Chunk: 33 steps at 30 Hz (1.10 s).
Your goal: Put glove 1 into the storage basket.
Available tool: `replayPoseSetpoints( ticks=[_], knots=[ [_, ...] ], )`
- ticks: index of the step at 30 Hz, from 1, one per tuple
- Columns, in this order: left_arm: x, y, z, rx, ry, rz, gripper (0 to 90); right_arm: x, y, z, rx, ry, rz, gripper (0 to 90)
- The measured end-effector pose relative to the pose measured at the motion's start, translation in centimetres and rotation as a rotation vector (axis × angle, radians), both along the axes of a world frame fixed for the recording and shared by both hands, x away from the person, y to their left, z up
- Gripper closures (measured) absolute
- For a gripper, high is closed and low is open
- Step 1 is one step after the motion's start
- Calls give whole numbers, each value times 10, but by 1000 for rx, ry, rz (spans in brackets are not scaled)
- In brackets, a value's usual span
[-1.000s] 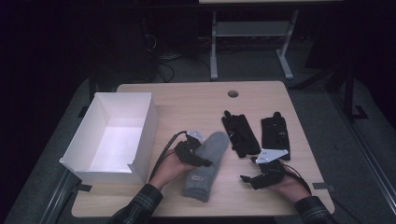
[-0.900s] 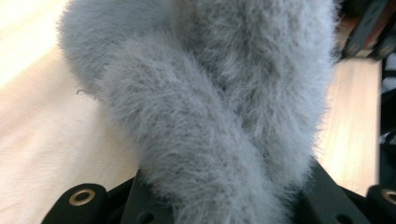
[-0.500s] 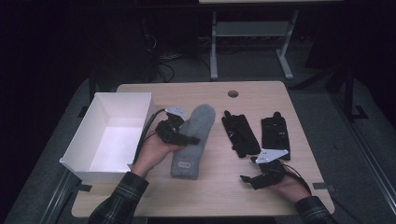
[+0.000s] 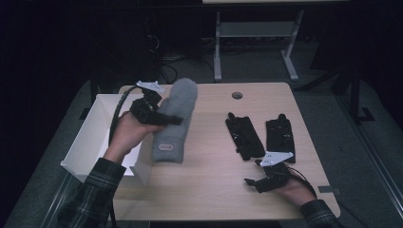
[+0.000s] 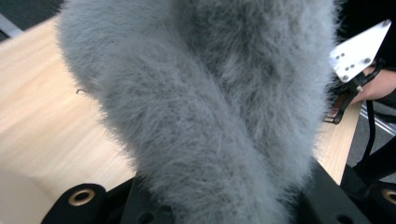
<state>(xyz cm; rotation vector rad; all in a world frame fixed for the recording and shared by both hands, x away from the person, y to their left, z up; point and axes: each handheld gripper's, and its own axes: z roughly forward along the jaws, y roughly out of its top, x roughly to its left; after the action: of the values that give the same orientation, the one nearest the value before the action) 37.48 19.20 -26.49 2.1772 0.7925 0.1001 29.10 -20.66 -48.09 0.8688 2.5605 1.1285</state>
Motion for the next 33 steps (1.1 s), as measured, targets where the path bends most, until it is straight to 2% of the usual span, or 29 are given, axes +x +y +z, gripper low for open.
replayPoseSetpoints(
  ticks=[1, 2, 5, 10, 14, 17, 23, 25, 28, 29, 33],
  knots=[
    [0, 0, 0, 0, 0, 0, 678, 0, 0, 0, 0, 0, 0, 167],
    [1, 9, 8, 6, -6, 10, 678, 0, 0, 0, 0, 0, 0, 167],
    [2, 22, 20, 16, -18, 30, 678, 0, 0, 0, 0, 0, -1, 167],
    [1, 54, 39, 12, -33, 85, 677, 0, 0, 0, 0, 0, -1, 167],
    [0, 78, 46, 17, -32, 122, 677, 0, 0, 0, 0, 0, -3, 167],
    [-1, 99, 46, 30, -22, 164, 677, 0, 0, 0, 0, 0, -5, 167],
    [-1, 134, 35, 81, 11, 220, 676, 0, 0, 0, 0, 0, -8, 167],
    [-1, 144, 29, 78, 25, 235, 676, 1, 0, 0, 1, -1, -9, 167],
    [3, 158, 10, 92, 65, 251, 676, 1, 0, 0, -1, -3, -10, 167],
    [4, 161, 1, 82, 82, 260, 675, 1, 0, 0, -1, -3, -11, 167],
    [11, 163, -33, 91, 140, 254, 674, 1, 0, 0, -1, -3, -10, 167]
  ],
)
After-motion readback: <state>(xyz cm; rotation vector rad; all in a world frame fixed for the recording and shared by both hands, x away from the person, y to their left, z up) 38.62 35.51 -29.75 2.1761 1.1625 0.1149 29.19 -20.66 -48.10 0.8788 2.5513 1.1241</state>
